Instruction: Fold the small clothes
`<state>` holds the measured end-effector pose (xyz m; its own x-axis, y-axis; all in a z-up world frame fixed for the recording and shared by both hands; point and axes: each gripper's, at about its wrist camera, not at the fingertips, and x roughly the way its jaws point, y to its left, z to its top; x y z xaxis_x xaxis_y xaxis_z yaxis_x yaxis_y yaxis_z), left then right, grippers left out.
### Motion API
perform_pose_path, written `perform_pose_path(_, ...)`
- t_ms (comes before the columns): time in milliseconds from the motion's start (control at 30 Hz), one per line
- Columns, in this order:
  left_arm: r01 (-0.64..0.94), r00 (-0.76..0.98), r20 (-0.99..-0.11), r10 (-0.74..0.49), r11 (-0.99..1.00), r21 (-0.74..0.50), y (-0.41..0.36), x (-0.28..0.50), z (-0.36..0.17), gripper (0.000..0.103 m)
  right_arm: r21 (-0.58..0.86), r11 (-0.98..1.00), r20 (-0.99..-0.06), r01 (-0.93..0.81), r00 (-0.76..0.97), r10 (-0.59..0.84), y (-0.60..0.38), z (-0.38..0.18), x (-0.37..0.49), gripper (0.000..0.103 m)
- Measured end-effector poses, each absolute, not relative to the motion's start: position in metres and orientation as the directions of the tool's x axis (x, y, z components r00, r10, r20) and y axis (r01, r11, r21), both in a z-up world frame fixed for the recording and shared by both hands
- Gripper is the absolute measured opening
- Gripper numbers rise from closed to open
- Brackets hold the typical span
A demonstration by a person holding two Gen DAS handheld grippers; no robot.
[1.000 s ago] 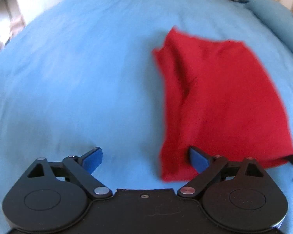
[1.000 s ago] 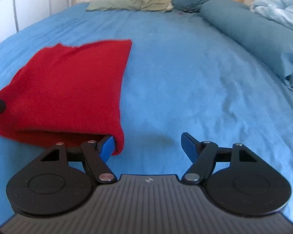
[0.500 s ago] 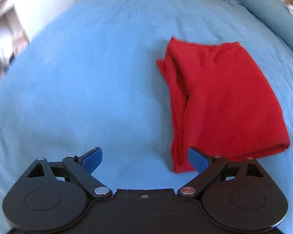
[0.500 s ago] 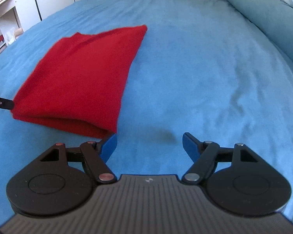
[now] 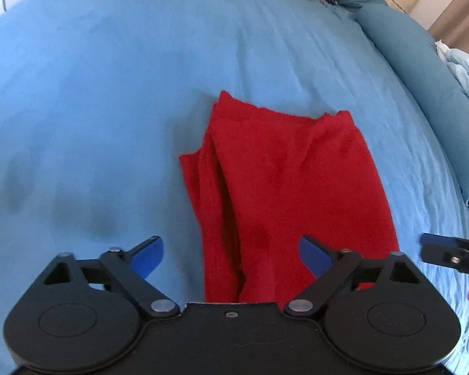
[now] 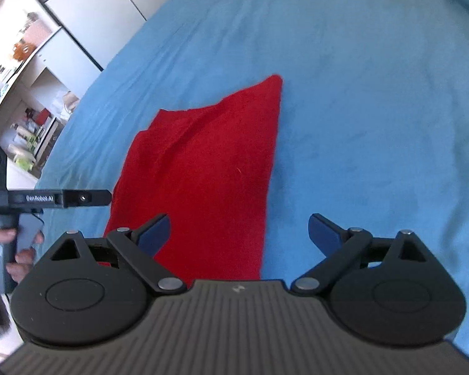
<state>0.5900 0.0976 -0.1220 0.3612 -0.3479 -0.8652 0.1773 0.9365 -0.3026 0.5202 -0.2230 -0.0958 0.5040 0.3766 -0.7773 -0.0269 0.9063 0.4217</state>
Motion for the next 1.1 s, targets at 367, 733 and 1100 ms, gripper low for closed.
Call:
perform_pose_path(367,0.197,0.344,-0.856,-0.385,0.921,-0.335,0.089,0.599,-0.151,0.078,0.468,0.884,-0.765,-0.004,0.499,0.408,-0.213,-0.149,0.547,0.093)
perform_pose_path(733,0.216,0.384,-0.854,-0.352,0.933,-0.288,0.067,0.591,-0.142,0.033,0.447,0.894,-0.748,-0.025,0.539,0.388,-0.197,-0.14,0.546,0.045)
perform_pose_path(1100,0.294,0.463,-0.82,-0.338,0.931,-0.217,0.044,0.539,-0.083,0.024,0.45,0.889,-0.669,-0.088,0.626,0.401,-0.2,-0.082,0.505,0.039)
